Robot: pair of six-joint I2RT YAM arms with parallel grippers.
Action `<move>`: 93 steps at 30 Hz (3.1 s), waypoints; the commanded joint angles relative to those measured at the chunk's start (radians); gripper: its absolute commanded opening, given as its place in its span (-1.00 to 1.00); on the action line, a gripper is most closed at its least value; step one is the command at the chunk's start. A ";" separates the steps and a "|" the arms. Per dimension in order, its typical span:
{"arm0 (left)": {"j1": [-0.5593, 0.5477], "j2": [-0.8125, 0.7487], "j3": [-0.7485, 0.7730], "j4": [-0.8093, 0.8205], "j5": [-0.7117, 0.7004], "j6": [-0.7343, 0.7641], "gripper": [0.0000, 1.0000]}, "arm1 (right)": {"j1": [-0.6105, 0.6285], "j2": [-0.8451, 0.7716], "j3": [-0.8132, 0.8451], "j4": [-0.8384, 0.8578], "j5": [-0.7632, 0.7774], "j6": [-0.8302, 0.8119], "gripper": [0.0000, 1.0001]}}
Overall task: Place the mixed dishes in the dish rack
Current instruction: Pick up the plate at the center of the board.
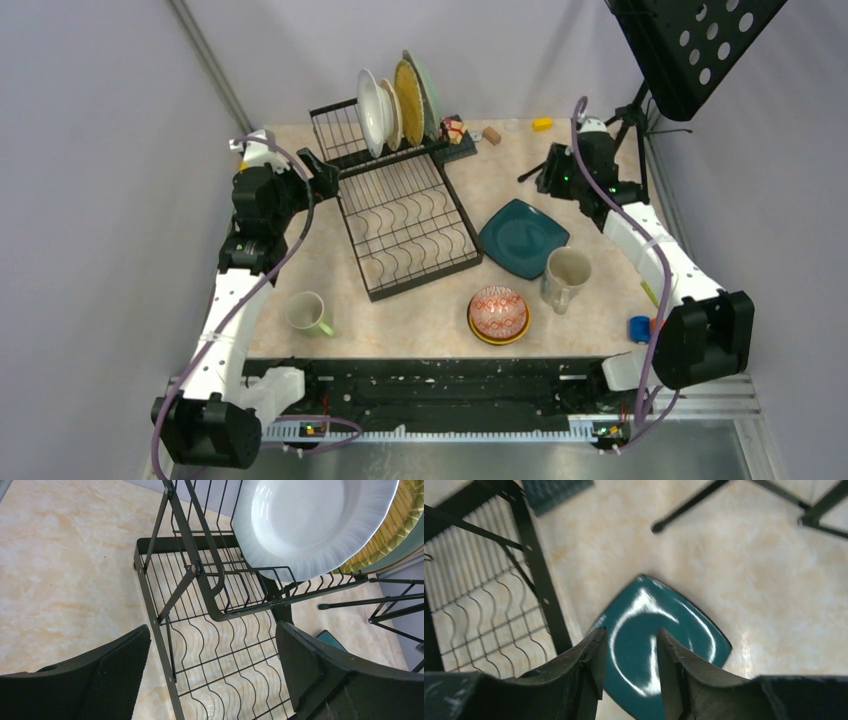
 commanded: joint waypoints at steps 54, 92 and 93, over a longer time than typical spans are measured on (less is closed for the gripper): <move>0.005 -0.001 -0.009 0.076 0.058 0.005 0.97 | -0.435 0.165 -0.651 0.579 -0.609 0.406 0.22; -0.036 -0.032 0.004 0.230 0.508 0.144 0.96 | -0.435 0.045 -0.556 0.558 -0.592 0.418 -1.00; -0.056 -0.023 0.011 0.230 0.536 0.161 0.96 | -0.435 0.039 -0.552 0.557 -0.594 0.418 -1.00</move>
